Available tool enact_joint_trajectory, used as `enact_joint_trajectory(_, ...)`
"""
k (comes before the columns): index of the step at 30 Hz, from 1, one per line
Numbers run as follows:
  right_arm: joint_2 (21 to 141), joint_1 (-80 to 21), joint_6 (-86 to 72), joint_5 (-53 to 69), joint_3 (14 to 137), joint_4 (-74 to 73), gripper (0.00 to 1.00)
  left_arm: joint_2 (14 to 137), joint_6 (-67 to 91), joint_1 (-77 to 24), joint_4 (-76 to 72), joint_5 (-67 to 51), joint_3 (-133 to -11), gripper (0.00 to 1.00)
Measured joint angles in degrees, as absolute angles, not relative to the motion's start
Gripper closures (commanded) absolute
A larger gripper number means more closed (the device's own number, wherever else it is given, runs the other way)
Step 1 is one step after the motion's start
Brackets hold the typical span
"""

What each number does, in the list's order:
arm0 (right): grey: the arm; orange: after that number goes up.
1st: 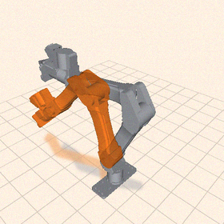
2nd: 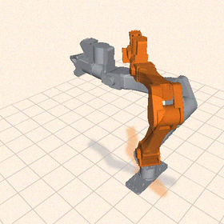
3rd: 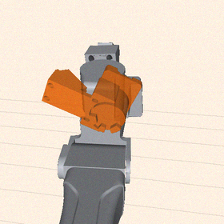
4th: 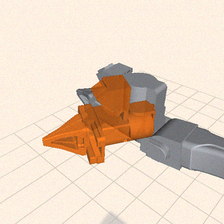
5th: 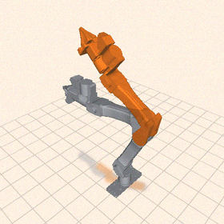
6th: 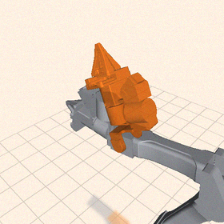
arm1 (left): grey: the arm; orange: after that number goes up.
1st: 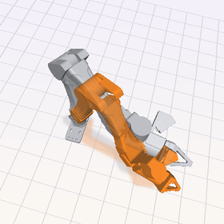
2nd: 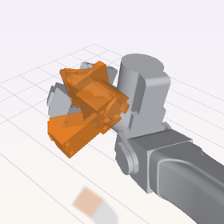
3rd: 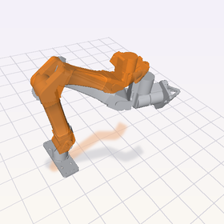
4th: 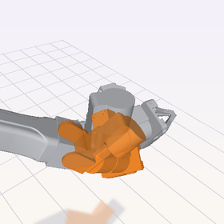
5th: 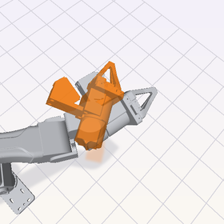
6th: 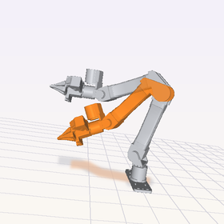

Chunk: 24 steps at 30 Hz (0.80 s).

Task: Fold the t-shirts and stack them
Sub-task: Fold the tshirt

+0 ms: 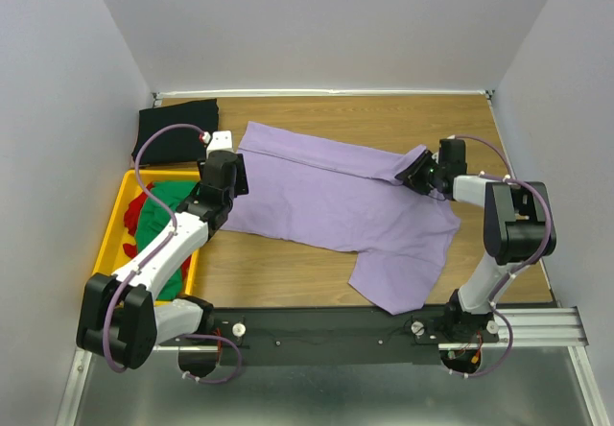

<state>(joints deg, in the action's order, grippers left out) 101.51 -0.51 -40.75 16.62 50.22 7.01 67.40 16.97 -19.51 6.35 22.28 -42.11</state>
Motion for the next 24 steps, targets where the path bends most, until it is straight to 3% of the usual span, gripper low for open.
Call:
enact_joint_trajectory(7, 101.7, -0.5, -41.3, 16.8, 49.1, 8.7, 0.57, 67.6, 17.0, -19.5, 6.4, 22.3, -42.3, 0.35)
enact_joint_trajectory(17, 101.7, -0.5, -42.8, 18.5, 47.9, 10.7, 0.76, 67.6, 17.0, -19.5, 6.5, 22.3, -42.3, 0.35)
enact_joint_trajectory(24, 98.8, -0.5, -44.2, 20.4, 46.5, 10.9, 0.82, 67.6, 17.0, -19.5, 6.5, 22.3, -42.3, 0.35)
